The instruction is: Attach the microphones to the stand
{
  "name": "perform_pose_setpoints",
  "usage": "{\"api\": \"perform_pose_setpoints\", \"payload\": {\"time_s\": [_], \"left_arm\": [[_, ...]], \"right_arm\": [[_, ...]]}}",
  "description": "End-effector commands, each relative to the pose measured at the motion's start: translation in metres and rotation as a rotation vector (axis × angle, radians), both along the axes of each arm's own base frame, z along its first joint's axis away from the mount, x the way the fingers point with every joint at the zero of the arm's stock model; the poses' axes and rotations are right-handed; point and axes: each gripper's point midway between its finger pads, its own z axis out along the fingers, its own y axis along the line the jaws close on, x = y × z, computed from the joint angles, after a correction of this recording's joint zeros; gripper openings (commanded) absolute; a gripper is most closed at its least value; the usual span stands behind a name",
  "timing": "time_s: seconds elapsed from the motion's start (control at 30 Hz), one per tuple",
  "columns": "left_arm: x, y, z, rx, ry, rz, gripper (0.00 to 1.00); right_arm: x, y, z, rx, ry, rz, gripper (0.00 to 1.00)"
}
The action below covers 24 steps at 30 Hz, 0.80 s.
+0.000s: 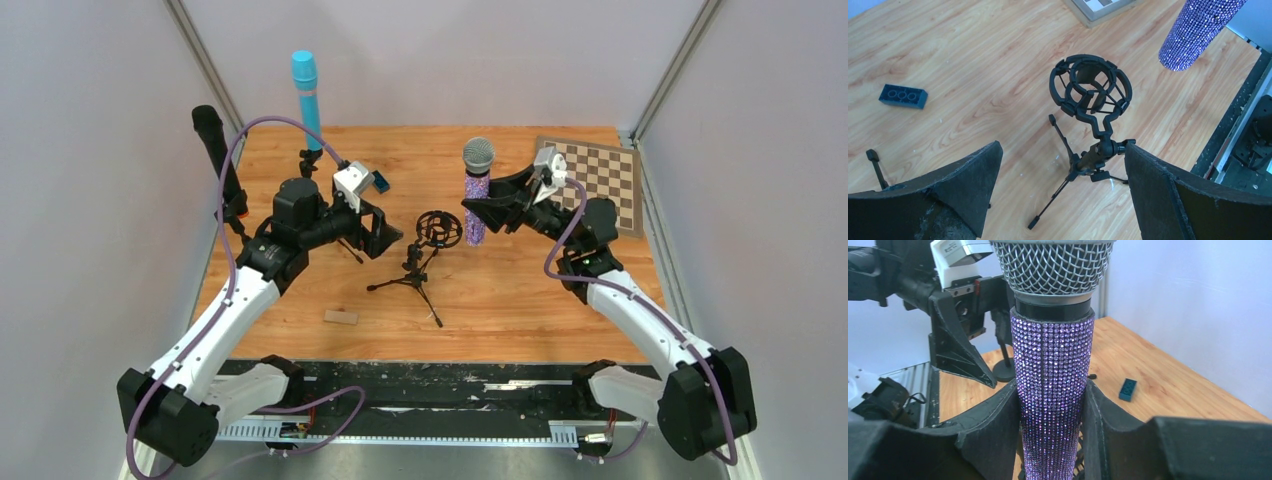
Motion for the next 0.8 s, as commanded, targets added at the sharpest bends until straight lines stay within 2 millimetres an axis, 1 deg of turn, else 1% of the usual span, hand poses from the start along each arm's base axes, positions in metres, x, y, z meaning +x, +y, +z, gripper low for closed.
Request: {"api": "perform_pose_setpoints", "payload": {"time_s": [0.0, 0.13, 0.37, 0.6, 0.77], "left_arm": [[0.005, -0.002, 0.017, -0.023, -0.063, -0.002, 1.00], [0.005, -0.004, 0.014, -0.016, -0.053, -0.007, 1.00], [0.003, -0.004, 0.010, 0.013, -0.067, -0.008, 1.00], [0.005, -0.002, 0.003, 0.065, -0.084, 0.002, 1.00], [0.006, 0.000, 0.002, 0.082, -0.094, 0.017, 1.00]], "right_arm": [[-0.018, 0.013, 0.047, 0.063, -0.147, 0.146, 0.00], [-0.029, 0.023, 0.044, 0.026, -0.214, 0.265, 0.00], [-0.028, 0.026, 0.047, 0.069, -0.287, 0.289, 0.00], [-0.015, 0.027, 0.051, 0.166, -0.236, 0.276, 0.00], [0.003, 0.029, 0.049, 0.239, -0.179, 0.237, 0.00]]}}
